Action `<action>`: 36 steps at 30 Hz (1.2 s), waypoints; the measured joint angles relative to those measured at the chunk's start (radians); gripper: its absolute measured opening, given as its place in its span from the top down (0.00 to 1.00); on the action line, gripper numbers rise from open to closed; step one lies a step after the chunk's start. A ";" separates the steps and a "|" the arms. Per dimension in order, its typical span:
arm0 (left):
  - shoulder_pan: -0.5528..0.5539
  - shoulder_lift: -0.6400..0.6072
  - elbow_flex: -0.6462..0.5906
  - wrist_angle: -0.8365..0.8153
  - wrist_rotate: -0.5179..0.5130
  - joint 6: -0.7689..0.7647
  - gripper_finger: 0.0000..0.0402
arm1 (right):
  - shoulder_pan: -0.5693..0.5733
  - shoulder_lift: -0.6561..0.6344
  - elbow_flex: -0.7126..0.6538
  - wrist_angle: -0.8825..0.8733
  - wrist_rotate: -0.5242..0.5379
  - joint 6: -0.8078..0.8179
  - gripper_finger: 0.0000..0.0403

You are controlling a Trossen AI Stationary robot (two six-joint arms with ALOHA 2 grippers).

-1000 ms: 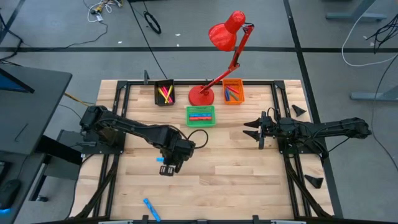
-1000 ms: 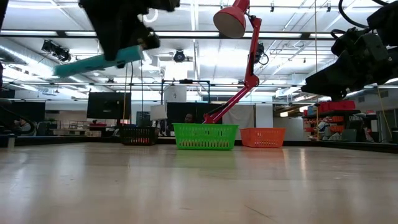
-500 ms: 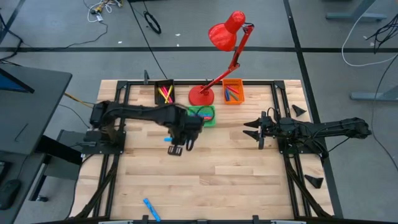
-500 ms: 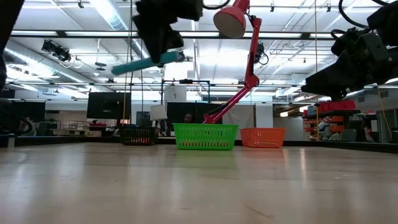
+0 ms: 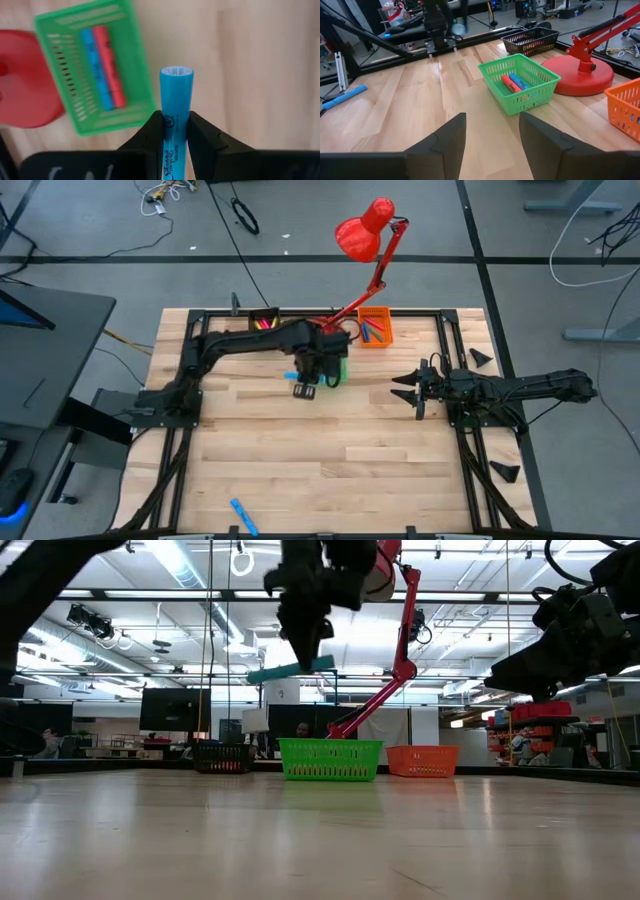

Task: Pick & Place Markers
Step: Put the big blue highlighter into the green basket

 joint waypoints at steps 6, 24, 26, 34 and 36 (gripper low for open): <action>0.066 0.121 0.140 -0.023 -0.024 0.023 0.84 | 0.000 0.000 0.000 0.000 0.000 0.000 0.54; 0.110 0.271 0.219 0.046 0.013 -0.010 0.84 | 0.000 0.000 0.000 -0.001 -0.001 0.000 0.54; 0.109 0.287 0.218 0.056 0.019 -0.011 0.84 | 0.000 0.000 0.000 -0.001 0.000 0.000 0.54; 0.110 0.325 0.218 0.115 0.018 -0.028 0.84 | 0.000 0.000 0.000 -0.001 0.000 0.000 0.54; 0.112 0.336 0.218 0.121 0.018 -0.054 0.84 | 0.000 0.000 0.000 0.000 0.000 0.000 0.54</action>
